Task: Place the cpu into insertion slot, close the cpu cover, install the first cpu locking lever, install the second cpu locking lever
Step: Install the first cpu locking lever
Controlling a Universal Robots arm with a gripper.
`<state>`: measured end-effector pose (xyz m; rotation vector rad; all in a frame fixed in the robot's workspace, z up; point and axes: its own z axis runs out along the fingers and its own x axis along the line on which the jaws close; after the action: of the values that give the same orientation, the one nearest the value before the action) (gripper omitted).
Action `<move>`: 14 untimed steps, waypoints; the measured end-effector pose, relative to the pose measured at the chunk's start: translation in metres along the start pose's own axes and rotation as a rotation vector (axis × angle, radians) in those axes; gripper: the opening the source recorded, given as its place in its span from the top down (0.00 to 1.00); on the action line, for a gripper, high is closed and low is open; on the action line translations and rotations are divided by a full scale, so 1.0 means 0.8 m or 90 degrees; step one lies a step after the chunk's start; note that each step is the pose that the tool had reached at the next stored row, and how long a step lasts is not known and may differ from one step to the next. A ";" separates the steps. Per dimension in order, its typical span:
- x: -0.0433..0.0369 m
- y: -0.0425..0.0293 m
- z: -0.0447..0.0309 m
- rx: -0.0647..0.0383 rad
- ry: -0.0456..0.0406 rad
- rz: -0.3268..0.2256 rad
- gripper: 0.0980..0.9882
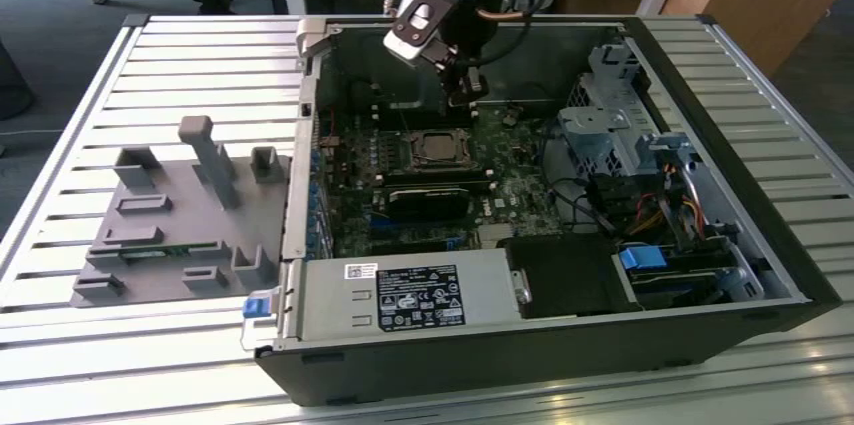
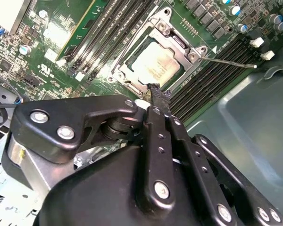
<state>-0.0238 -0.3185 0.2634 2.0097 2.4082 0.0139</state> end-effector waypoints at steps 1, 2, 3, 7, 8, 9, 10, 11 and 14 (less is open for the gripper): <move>0.000 0.0000 0.0000 0.000 0.0000 -0.004 0.99; 0.000 -0.0001 0.0000 0.000 0.0001 -0.008 0.99; 0.000 -0.0001 0.0000 0.000 0.0001 -0.012 0.99; 0.000 -0.0002 0.0001 0.000 0.0003 -0.033 0.99; 0.000 -0.0002 0.0002 0.000 0.0004 -0.041 0.99; 0.000 -0.0003 0.0003 0.000 0.0004 -0.048 0.99; 0.000 -0.0007 0.0004 0.000 0.0006 -0.056 0.99; 0.000 -0.0009 0.0004 0.000 0.0006 -0.064 0.99; 0.000 -0.0011 0.0006 0.000 0.0009 -0.092 0.99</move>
<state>-0.0247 -0.3185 0.2629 1.8316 2.5470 0.0144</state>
